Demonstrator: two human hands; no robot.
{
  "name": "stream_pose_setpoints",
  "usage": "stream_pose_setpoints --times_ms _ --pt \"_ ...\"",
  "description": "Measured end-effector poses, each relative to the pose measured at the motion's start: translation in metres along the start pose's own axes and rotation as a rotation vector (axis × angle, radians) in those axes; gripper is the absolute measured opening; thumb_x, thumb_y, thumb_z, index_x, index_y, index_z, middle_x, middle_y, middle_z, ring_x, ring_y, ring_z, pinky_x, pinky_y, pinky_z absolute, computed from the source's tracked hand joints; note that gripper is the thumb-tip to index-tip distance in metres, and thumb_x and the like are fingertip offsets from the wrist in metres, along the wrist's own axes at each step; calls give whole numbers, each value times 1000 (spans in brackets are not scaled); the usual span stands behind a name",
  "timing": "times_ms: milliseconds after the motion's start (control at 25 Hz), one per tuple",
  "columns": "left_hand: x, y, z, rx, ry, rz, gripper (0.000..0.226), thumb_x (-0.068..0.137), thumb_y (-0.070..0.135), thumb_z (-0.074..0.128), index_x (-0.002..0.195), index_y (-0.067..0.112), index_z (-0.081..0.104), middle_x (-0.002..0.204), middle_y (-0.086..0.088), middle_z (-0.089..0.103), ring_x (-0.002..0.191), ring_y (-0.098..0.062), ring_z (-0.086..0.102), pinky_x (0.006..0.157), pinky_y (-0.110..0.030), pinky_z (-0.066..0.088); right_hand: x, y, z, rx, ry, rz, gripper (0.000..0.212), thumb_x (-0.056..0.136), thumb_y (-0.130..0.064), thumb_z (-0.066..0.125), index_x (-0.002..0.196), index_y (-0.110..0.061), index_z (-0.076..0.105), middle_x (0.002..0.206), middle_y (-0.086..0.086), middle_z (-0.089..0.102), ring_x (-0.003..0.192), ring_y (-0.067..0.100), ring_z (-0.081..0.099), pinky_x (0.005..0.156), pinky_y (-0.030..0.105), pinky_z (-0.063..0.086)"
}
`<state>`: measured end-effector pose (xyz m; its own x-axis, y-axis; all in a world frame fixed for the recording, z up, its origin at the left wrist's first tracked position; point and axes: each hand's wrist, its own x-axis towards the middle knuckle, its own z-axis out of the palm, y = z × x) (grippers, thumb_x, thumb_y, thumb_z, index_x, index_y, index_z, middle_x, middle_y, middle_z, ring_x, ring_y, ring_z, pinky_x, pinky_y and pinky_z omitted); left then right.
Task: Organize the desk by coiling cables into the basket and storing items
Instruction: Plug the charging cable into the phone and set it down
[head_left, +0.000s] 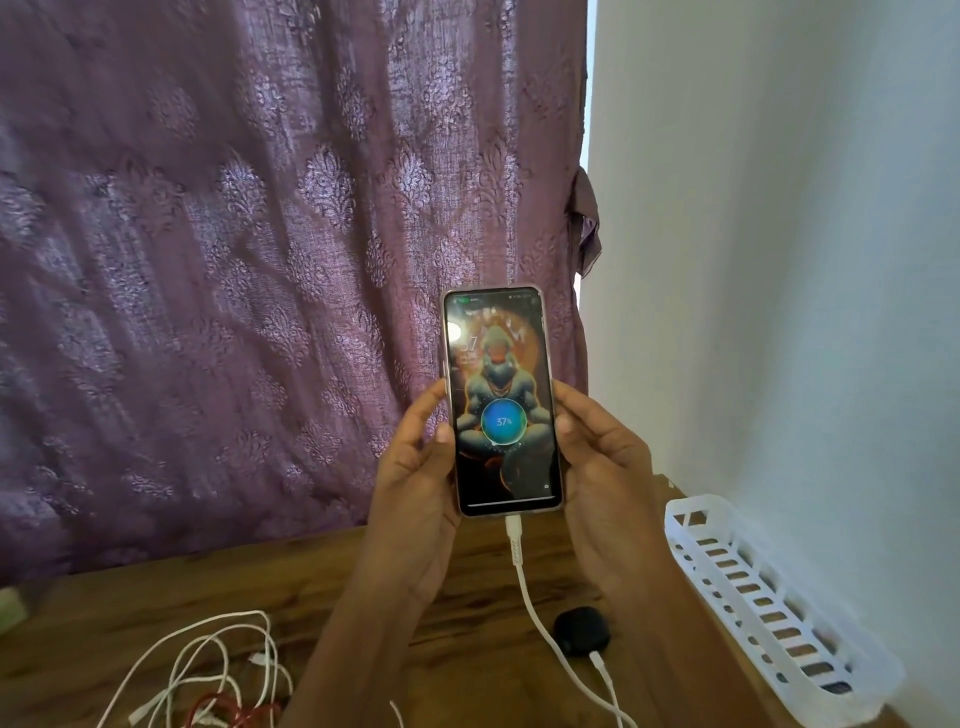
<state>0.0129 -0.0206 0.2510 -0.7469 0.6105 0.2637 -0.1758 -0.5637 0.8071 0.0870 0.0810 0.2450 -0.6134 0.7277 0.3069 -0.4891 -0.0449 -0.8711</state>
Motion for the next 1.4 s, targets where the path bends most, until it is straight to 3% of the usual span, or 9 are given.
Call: stream_pose_setpoints --times_ms 400,600,1000,1240,1400 --pt "-2 -2 -2 4 30 -15 35 96 8 36 115 29 56 99 1 73 88 -17 70 71 -35 57 -1 2 -1 -3 5 12 27 93 -10 47 104 -25 66 95 -14 71 96 10 67 68 19 56" --pt "-6 -3 -3 -3 37 -24 34 95 10 37 117 28 56 106 -3 71 92 -19 70 73 -37 57 -4 2 -1 0 -8 19 27 93 -9 46 109 -21 64 88 -18 71 88 2 68 59 13 53" --pt "-14 -16 -10 -23 64 -58 33 95 10 38 115 28 58 117 -8 66 99 -22 67 70 -34 59 -12 11 -8 11 -7 68 26 93 -9 47 103 -23 66 85 -17 73 91 6 68 63 16 54" --pt "-18 -27 -18 -30 90 -76 33 96 8 36 109 27 60 110 -5 69 96 -19 68 70 -31 59 -16 24 -13 33 6 150 25 93 -12 48 102 -25 67 97 -9 72 92 13 69 63 19 55" --pt "-22 -41 -29 15 113 -104 32 97 10 36 116 24 57 111 -3 69 97 -19 68 64 -29 58 -19 42 -18 16 30 218 24 93 -12 48 107 -20 66 96 -8 72 91 10 69 63 20 56"
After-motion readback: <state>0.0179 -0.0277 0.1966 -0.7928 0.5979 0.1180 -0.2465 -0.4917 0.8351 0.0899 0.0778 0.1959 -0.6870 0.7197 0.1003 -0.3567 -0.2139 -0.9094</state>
